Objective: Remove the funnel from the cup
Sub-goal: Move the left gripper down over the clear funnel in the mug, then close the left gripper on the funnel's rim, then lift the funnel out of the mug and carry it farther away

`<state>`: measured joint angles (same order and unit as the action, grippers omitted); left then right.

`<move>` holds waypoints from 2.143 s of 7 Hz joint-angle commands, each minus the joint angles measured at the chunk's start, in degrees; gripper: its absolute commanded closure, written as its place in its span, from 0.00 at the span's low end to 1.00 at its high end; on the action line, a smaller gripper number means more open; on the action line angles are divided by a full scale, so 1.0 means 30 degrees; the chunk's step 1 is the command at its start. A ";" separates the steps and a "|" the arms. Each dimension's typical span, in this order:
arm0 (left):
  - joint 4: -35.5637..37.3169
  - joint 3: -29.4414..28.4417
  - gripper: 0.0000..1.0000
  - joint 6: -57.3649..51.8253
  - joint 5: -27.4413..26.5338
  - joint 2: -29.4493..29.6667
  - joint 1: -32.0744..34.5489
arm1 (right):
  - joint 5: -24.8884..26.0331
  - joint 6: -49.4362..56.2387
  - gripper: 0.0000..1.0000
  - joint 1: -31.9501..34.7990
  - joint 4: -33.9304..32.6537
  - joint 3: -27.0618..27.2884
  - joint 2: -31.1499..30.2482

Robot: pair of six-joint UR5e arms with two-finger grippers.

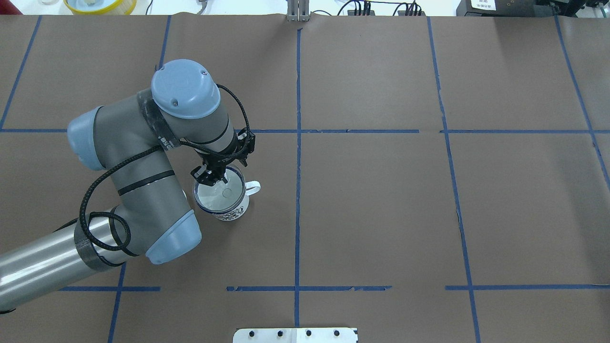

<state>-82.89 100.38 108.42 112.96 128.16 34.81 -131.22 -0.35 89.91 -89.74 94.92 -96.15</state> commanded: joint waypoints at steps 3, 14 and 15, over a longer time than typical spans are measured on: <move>0.0003 0.0026 1.00 -0.0015 0.0024 0.0055 -0.0002 | 0.0000 0.0000 0.00 0.0000 0.0000 0.0000 0.0000; -0.6689 0.1675 1.00 0.2286 -0.3521 -0.1251 0.5586 | 0.0000 0.0000 0.00 0.0000 0.0000 0.0000 0.0000; -1.0505 -0.0189 1.00 0.3575 -0.3666 -0.1931 0.5942 | 0.0000 0.0000 0.00 0.0000 0.0000 0.0000 0.0000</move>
<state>-100.46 104.75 114.81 102.39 125.52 50.70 -131.22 -0.35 89.91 -89.73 94.92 -96.15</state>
